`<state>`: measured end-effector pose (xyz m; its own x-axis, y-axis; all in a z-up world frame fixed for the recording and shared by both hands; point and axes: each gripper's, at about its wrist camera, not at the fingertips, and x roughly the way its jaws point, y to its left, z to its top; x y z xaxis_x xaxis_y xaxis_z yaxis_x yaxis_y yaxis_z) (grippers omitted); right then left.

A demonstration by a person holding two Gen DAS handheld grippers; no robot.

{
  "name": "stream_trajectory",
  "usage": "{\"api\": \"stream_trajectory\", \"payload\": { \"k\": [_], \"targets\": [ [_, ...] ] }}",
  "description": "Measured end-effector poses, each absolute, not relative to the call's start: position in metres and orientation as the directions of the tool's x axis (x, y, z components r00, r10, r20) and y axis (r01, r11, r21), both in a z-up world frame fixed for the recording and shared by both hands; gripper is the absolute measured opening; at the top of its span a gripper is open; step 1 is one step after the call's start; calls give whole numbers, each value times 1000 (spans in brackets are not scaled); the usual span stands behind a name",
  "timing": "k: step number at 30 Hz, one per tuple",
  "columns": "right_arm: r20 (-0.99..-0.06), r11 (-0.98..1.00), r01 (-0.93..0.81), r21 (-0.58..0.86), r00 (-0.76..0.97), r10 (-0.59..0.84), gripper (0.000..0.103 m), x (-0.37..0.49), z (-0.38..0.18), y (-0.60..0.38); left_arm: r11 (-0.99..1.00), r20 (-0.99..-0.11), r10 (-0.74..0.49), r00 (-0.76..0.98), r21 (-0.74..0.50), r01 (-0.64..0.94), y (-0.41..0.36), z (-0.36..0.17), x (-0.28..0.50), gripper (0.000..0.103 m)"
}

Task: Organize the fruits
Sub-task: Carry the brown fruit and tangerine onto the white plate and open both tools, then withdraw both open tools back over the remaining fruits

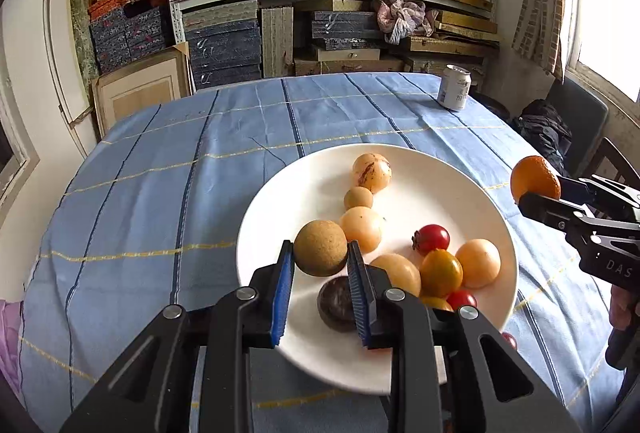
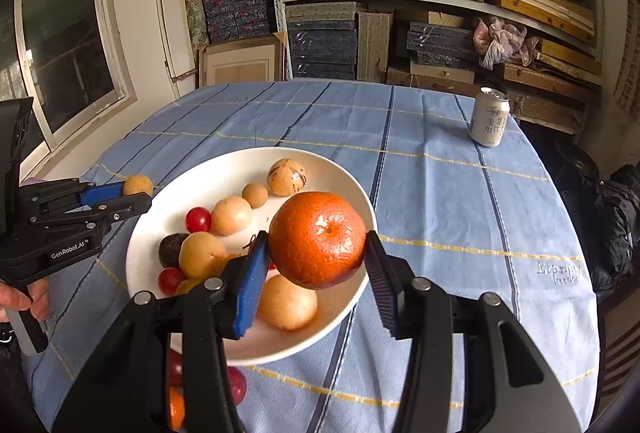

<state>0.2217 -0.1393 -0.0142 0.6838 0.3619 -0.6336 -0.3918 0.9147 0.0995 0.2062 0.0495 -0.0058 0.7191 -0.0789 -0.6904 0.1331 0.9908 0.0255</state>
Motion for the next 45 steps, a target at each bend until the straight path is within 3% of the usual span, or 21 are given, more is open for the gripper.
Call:
{"api": "stream_trajectory", "payload": {
  "k": [9, 25, 26, 27, 28, 29, 33, 45],
  "targets": [
    [-668, 910, -403, 97, 652, 360, 47, 272, -40, -125, 989, -721, -93, 687, 15, 149, 51, -26, 269, 27],
    [-708, 910, -405, 88, 618, 343, 47, 283, -61, -119, 993, -734, -104, 672, -37, 114, 64, -42, 290, 27],
    [-712, 910, -405, 91, 613, 344, 48, 283, -62, -119, 994, -726, -90, 681, -26, 104, 63, -41, 289, 30],
    [-709, 911, -403, 91, 616, 344, 53, 283, -61, -119, 996, -717, -75, 693, -16, 90, 64, -40, 289, 53],
    [-702, 915, -394, 86, 628, 336, 75, 282, -59, -119, 997, -706, -58, 706, -7, 75, 64, -38, 289, 70],
    [-689, 921, -381, 84, 646, 330, 92, 280, -56, -121, 998, -690, -40, 723, 1, 56, 65, -36, 287, 95],
    [-656, 924, -372, 92, 675, 337, 95, 274, -40, -130, 999, -679, 7, 734, 34, 22, 64, -29, 285, 99],
    [-652, 935, -332, 126, 683, 330, 99, 241, -26, -149, 1000, -712, 27, 702, 25, -14, 68, -22, 253, 99]
  ]
}}
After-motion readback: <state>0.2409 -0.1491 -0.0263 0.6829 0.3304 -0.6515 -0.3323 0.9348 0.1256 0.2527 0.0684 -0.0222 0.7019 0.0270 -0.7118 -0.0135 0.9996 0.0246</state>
